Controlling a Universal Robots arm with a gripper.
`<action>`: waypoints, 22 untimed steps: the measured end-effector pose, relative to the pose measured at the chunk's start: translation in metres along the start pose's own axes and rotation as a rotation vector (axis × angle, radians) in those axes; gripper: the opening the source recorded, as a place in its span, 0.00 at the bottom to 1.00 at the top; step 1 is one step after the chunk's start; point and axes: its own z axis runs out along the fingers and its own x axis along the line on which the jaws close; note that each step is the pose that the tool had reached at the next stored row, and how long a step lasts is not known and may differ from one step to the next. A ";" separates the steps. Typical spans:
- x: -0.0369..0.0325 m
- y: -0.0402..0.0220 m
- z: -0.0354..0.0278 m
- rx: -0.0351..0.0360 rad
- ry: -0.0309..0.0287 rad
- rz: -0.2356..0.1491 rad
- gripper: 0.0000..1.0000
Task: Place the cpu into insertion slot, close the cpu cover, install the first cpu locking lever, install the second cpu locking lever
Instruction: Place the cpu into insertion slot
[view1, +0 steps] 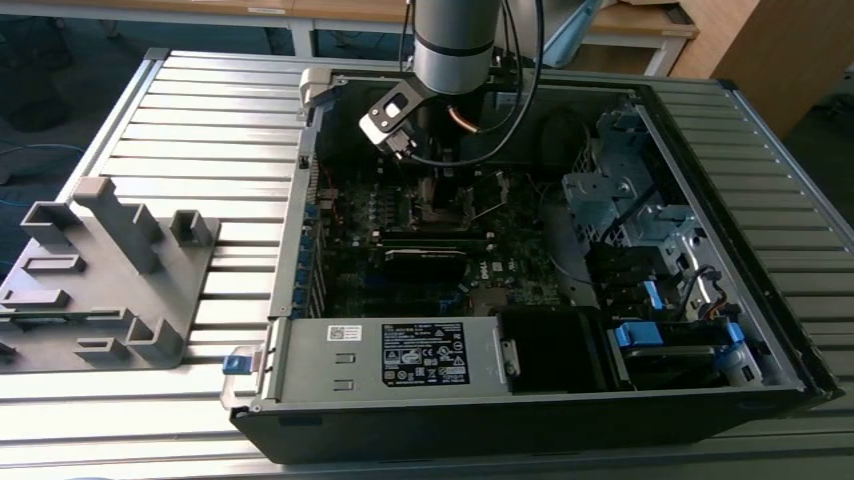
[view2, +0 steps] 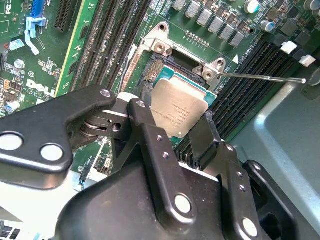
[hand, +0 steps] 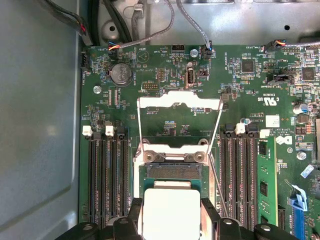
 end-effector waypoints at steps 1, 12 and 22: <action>0.0000 0.0000 0.0000 0.0000 0.0000 0.000 0.54; 0.0001 0.0022 -0.0007 0.0001 -0.0001 0.000 0.54; 0.0001 0.0025 -0.0022 0.0000 0.0000 0.000 0.54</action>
